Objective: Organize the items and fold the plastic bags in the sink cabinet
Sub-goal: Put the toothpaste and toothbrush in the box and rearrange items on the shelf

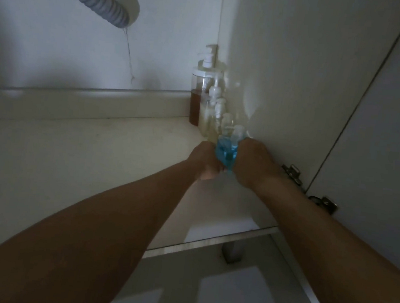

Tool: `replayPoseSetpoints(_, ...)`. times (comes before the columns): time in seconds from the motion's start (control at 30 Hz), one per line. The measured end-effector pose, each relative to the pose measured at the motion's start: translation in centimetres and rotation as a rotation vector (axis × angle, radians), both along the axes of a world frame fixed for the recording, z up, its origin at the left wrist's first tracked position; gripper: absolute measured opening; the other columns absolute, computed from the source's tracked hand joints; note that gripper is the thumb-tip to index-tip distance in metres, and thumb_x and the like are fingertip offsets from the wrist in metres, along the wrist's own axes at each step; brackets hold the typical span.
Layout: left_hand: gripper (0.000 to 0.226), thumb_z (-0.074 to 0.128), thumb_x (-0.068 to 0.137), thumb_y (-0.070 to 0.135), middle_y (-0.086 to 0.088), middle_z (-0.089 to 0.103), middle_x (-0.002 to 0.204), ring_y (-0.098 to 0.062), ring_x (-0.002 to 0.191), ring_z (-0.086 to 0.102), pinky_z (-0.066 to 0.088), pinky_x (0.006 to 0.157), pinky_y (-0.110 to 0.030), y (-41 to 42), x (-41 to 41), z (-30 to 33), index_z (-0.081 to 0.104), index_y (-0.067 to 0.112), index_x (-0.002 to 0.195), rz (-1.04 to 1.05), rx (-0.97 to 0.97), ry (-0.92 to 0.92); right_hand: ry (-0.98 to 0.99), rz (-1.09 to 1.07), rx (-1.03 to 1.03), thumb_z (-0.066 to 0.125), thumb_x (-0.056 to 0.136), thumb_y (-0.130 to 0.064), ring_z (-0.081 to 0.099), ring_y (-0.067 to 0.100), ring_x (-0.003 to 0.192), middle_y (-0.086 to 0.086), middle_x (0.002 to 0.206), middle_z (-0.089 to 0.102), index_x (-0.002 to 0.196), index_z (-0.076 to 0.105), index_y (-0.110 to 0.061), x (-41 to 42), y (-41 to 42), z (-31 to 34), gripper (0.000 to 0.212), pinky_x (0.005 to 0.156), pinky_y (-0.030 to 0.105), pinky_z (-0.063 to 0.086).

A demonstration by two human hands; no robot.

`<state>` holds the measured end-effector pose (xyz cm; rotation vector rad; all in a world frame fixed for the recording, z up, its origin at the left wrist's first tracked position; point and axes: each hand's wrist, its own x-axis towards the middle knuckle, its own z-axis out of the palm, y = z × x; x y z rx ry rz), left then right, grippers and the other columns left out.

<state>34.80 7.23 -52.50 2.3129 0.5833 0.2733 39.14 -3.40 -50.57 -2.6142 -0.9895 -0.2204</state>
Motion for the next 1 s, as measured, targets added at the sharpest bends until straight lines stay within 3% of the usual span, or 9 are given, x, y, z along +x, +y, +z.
replayPoseSetpoints(0.17, 0.074, 0.082, 0.074, 0.02, -0.01, 0.056, 0.134, -0.021, 0.12, 0.055, 0.045, 0.099, -0.027, 1.3, -4.0, 1.6, 0.047, 0.003, 0.137, 0.026, -0.11, 0.056, 0.053, -0.006, -0.014, 0.051, 0.09, -0.006, 0.055, 0.036, 0.117, 0.02, 0.126, 0.059, 0.121, 0.057, -0.001, -1.5, -0.4, 1.4, 0.032, 0.09, 0.032, 0.045)
replayPoseSetpoints(0.27, 0.063, 0.08, 0.076, 0.02, -0.011, 0.063, 0.125, -0.022, 0.109, 0.064, 0.056, 0.09, -0.038, 2.1, -8.1, 3.5, 0.054, 0.003, 0.131, -0.03, -0.06, 0.146, 0.089, 0.072, -0.089, 0.053, 0.089, -0.009, 0.056, 0.034, 0.113, 0.019, 0.123, 0.058, 0.118, 0.058, -0.001, -3.0, -0.3, 2.2, 0.03, 0.083, 0.029, 0.043)
replayPoseSetpoints(0.37, 0.052, 0.076, 0.081, 0.02, -0.013, 0.068, 0.113, -0.02, 0.096, 0.069, 0.059, 0.078, -0.032, 2.6, -13.2, 5.6, 0.057, 0.003, 0.127, -0.081, -0.006, 0.208, 0.114, 0.233, -0.15, 0.053, 0.089, -0.014, 0.057, 0.028, 0.098, 0.012, 0.103, 0.06, 0.088, 0.059, -0.009, -5.4, 0.0, 2.8, 0.007, 0.076, 0.027, 0.039)
replayPoseSetpoints(0.43, 0.047, 0.075, 0.082, 0.024, -0.011, 0.07, 0.107, -0.017, 0.089, 0.07, 0.059, 0.075, -0.028, 2.9, -16.9, 6.4, 0.061, 0.006, 0.122, -0.087, 0.044, 0.246, 0.146, 0.337, -0.14, 0.059, 0.09, -0.015, 0.053, 0.022, 0.087, 0.004, 0.084, 0.056, 0.077, 0.059, -0.009, -7.7, 0.0, 2.8, 0.015, 0.077, 0.028, 0.04)
replayPoseSetpoints(0.53, 0.038, 0.076, 0.081, 0.032, -0.003, 0.071, 0.1, -0.008, 0.077, 0.069, 0.057, 0.071, -0.023, 3.3, -23.0, 6.6, 0.066, 0.013, 0.112, -0.114, 0.179, 0.381, 0.149, 0.511, -0.155, 0.067, 0.086, -0.016, 0.062, 0.028, 0.08, 0.017, 0.084, 0.065, 0.089, 0.067, 0.007, -11.7, 0.3, 2.2, 0.024, 0.075, 0.033, 0.048)
replayPoseSetpoints(0.6, 0.033, 0.077, 0.079, 0.034, -0.002, 0.072, 0.097, -0.007, 0.074, 0.069, 0.056, 0.068, -0.021, 3.4, -26.7, 6.3, 0.068, 0.014, 0.104, -0.157, 0.2, 0.532, 0.162, 0.597, -0.187, 0.07, 0.085, -0.022, 0.065, 0.02, 0.086, 0.009, 0.091, 0.07, 0.096, 0.073, -0.003, -14.5, 0.9, 1.8, 0.022, 0.069, 0.02, 0.046)
replayPoseSetpoints(0.73, 0.034, 0.082, 0.074, 0.031, -0.01, 0.073, 0.097, -0.018, 0.084, 0.072, 0.06, 0.074, -0.031, 3.7, -32.1, 4.2, 0.07, 0.009, 0.096, -0.207, 0.115, 0.81, 0.202, 0.706, -0.214, 0.073, 0.083, -0.028, 0.064, 0.012, 0.093, -0.004, 0.099, 0.07, 0.102, 0.075, -0.015, -19.9, 2.1, 0.9, 0.023, 0.076, 0.018, 0.046)
replayPoseSetpoints(0.93, 0.047, 0.078, 0.071, 0.05, -0.004, 0.064, 0.083, -0.019, 0.079, 0.061, 0.052, 0.074, -0.031, 5.3, -37.9, -1.7, 0.065, 0.008, 0.086, -0.33, 0.308, 1.12, 0.316, 0.808, -0.361, 0.075, 0.081, -0.03, 0.066, 0.009, 0.09, -0.008, 0.098, 0.072, 0.103, 0.072, -0.02, -27.4, 3.3, -3.6, 0.024, 0.08, 0.021, 0.05)
replayPoseSetpoints(1.0, 0.068, 0.075, 0.075, 0.052, -0.011, 0.06, 0.119, -0.024, 0.108, 0.057, 0.045, 0.09, -0.032, 5.6, -39.9, -4.4, 0.058, 0.004, 0.119, -0.277, 0.33, 1.155, 0.334, 0.834, -0.436, 0.075, 0.081, -0.031, 0.066, 0.011, 0.092, -0.009, 0.101, 0.071, 0.106, 0.07, -0.021, -29.4, 4.0, -6.2, 0.027, 0.079, 0.022, 0.048)
